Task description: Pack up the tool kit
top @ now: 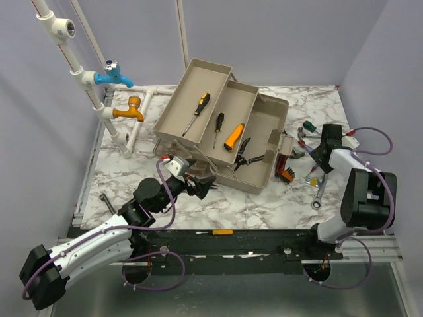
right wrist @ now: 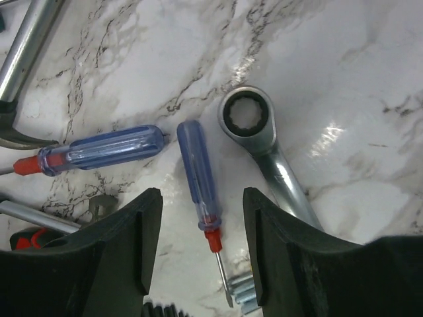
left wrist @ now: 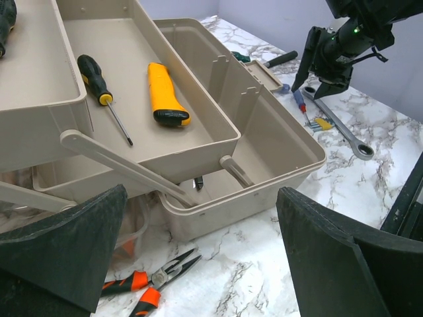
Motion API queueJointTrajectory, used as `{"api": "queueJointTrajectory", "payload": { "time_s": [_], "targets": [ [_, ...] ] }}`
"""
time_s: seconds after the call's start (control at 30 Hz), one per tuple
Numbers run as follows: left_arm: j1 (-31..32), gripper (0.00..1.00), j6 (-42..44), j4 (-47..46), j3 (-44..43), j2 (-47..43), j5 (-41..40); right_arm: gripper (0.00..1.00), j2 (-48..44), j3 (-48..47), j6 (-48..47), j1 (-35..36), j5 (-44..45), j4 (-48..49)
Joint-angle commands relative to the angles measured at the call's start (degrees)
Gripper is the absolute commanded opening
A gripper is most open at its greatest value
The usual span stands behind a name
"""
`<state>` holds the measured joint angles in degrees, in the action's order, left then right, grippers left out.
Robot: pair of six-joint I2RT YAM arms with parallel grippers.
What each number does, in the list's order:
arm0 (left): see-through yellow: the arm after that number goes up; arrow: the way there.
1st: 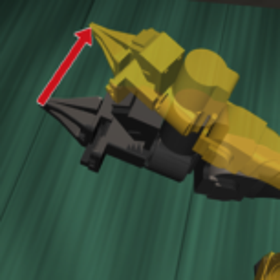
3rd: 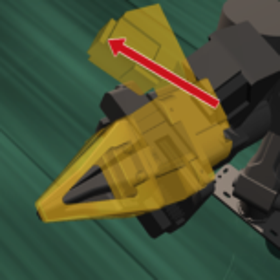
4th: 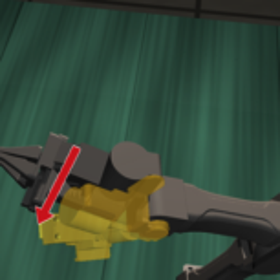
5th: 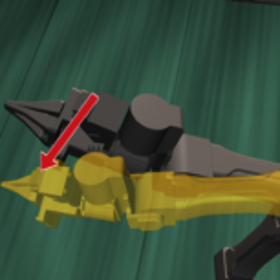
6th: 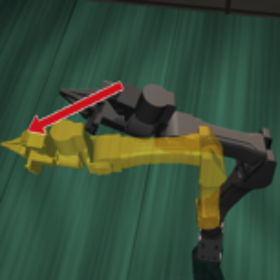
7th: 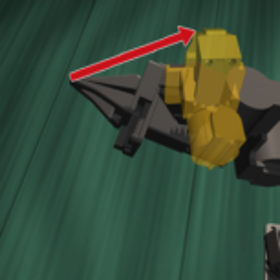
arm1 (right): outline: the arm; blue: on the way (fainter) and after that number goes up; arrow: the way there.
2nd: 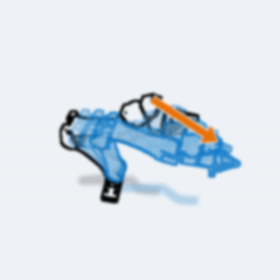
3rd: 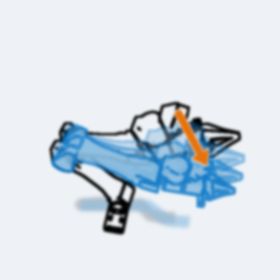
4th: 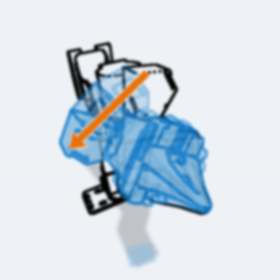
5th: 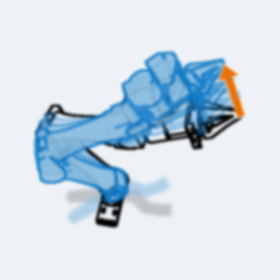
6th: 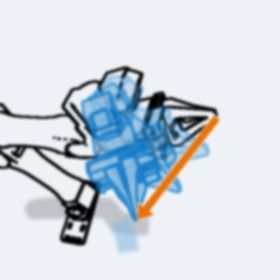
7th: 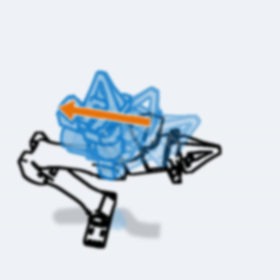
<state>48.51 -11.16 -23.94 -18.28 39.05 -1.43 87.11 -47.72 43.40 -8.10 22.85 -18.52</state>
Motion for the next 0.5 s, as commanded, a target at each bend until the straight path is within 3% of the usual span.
{"api": "queueJointTrajectory", "payload": {
  "time_s": [0.0, 0.13, 0.17, 0.27, 0.47],
  "targets": [
    [0.4, 0.99, -0.3, -1.1, -0.6, -0.3, 0.7, 0.57, 4.5, -0.8, -1.0, -0.3, -4.5, 5.5],
    [0.4, 0.99, 0.0, -1.0, -0.6, -0.1, 0.4, 0.47, 8.2, -1.7, -0.3, -0.4, -5.7, 6.0],
    [0.4, 0.99, 0.0, -1.0, -0.6, -0.1, 0.3, 0.41, 8.6, -1.7, -0.2, -0.4, -5.8, 6.0],
    [0.4, 0.99, 0.2, -0.9, -0.6, -0.1, 0.0, 0.03, 8.6, -2.0, 0.1, -0.4, -5.3, 5.0],
    [0.4, 0.99, 0.2, -0.9, -0.9, 0.3, 0.3, 0.01, 3.3, -2.1, 0.1, -0.4, -2.6, 2.0]
  ]
}}
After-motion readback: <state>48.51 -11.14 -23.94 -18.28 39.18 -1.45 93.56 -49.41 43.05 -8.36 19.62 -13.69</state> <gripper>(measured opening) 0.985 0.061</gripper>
